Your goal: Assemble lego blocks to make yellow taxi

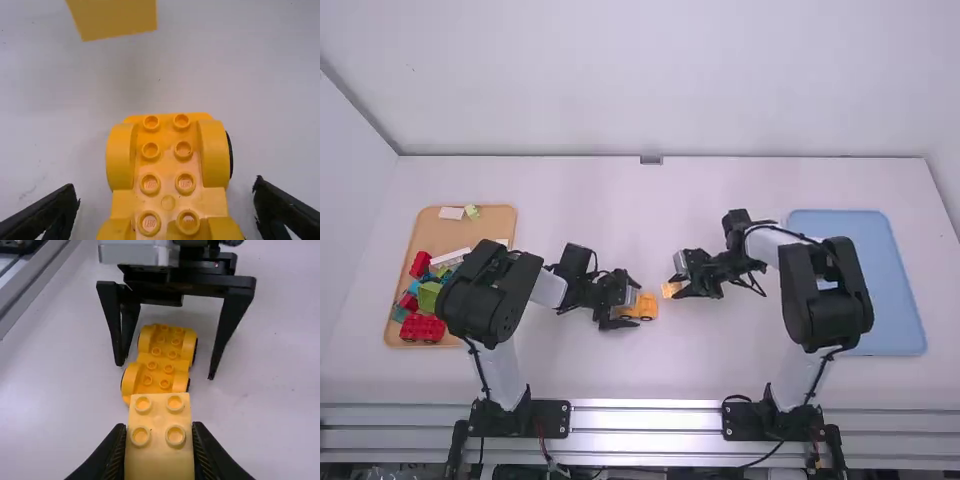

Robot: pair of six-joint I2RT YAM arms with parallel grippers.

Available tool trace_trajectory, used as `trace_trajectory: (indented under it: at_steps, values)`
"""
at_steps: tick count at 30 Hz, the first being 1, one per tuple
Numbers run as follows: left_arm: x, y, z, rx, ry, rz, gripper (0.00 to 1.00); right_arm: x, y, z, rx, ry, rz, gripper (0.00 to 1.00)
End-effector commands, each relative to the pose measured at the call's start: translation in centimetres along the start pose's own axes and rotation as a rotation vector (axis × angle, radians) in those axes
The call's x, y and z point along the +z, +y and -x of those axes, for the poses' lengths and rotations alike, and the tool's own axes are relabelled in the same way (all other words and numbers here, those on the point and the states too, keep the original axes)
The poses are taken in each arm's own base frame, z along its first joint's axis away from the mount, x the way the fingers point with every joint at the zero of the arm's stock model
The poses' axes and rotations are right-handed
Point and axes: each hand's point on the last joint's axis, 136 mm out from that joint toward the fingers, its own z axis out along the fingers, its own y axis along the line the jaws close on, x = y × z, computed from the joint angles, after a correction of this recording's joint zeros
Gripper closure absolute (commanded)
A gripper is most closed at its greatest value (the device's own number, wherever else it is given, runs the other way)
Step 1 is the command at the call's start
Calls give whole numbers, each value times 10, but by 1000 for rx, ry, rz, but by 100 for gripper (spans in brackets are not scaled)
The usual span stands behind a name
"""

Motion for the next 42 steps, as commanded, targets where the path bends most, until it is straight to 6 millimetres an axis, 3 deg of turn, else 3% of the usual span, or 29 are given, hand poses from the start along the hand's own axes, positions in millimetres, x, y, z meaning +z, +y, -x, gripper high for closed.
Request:
trace_trajectory:
  at_steps: [1, 5, 8, 11, 18, 25, 28, 42]
  values:
    - [2, -6, -1, -14, -13, -20, 21, -12, -6, 23, -18, -22, -44, 85]
    - [2, -5, -2, -12, -3, -12, 36, -19, -7, 35, -38, -22, -67, 87]
    - [3, -5, -1, -5, -8, -12, 40, -23, 0, 47, -68, -6, -70, 89]
    - [2, 0, 0, 12, -11, 4, 41, -11, 4, 45, -74, -10, -68, 90]
    - [3, 20, 2, -31, 5, 78, 41, 18, -14, 28, 57, -8, -169, 90]
    - [7, 19, 9, -53, -6, 34, 46, 35, -8, 18, 22, 61, -151, 95]
    - [17, 19, 7, -50, -5, 16, 45, 44, -14, 7, 60, 46, -149, 96]
    - [22, 25, 6, -75, -14, 23, 42, 38, -19, -7, 103, 72, -153, 98]
